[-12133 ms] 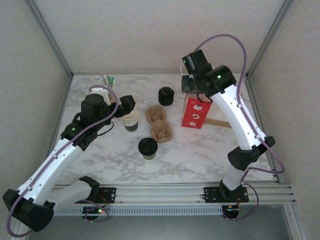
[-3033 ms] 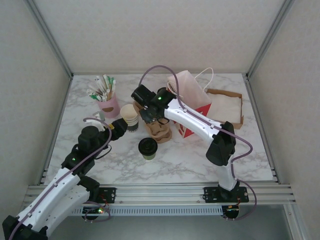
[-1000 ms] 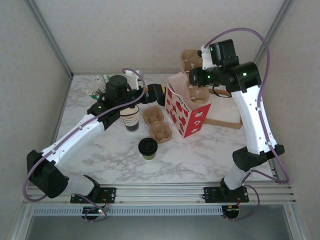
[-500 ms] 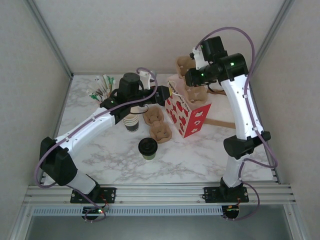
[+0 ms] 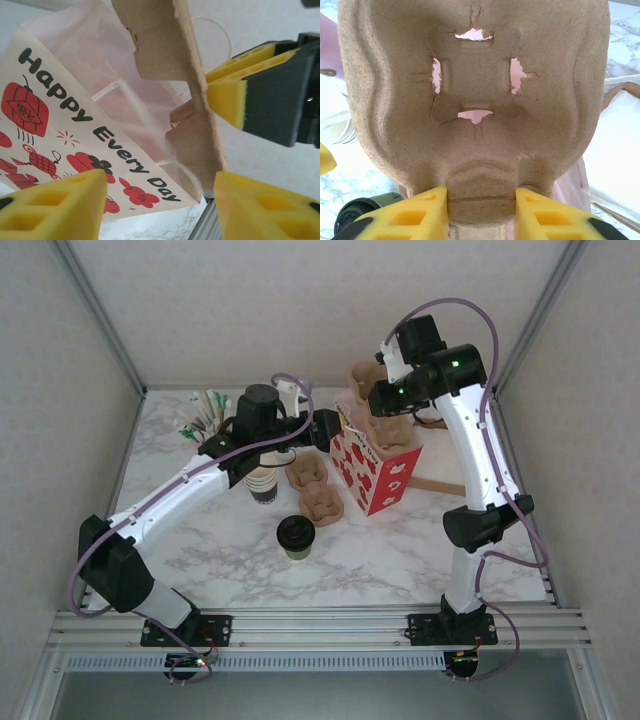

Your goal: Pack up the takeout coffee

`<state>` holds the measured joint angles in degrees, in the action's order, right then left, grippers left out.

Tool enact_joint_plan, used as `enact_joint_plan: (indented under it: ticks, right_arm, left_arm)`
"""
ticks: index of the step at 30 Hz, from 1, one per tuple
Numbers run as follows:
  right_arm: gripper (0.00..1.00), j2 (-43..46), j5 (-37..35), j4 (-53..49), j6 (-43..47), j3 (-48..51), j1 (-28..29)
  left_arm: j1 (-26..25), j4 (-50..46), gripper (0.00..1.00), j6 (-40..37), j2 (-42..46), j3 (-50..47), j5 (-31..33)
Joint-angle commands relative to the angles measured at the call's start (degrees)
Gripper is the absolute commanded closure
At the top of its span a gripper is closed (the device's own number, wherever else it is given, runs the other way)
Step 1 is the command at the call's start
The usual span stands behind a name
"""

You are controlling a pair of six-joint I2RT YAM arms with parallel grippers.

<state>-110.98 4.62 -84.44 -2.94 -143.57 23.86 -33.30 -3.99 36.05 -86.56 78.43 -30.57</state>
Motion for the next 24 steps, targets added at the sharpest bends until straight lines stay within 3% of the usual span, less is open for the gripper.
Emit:
enact_joint_plan:
  ticks: [1,5,9,19,22,24]
  right_arm:
    - [0.66,-0.9,0.7,-1.4,0.8,-1.7,-0.4]
    - [0.66,-1.1,0.4,-1.6,0.7,-2.0,-0.4]
    - [0.67,-1.2,0.6,-1.6,0.7,-2.0,-0.5]
    - [0.67,-1.1,-0.8,-1.5,0.5,-2.1,-0.6]
    - [0.67,-0.8,-1.0,-1.3,0.3,-2.4,-0.8]
    - [0.67,-0.7,-1.0,-0.8,0.3,-2.5,-0.9]
  left_arm:
    - [-0.5,0.2,0.33,0.0,2.4,2.3,1.2]
    - [-0.5,-0.5,0.28,0.3,0.6,4.4,1.4]
    - [-0.7,-1.6,0.33,-0.3,-3.2,7.2,0.0]
    - [-1.2,-4.3,0.89,-2.6,-3.5,6.6,1.2]
    - [-1.1,-5.3,0.99,-3.2,-3.0,6.0,2.1]
    - [-1.1,-5.6,1.0,-3.6,-2.6,5.8,2.7]
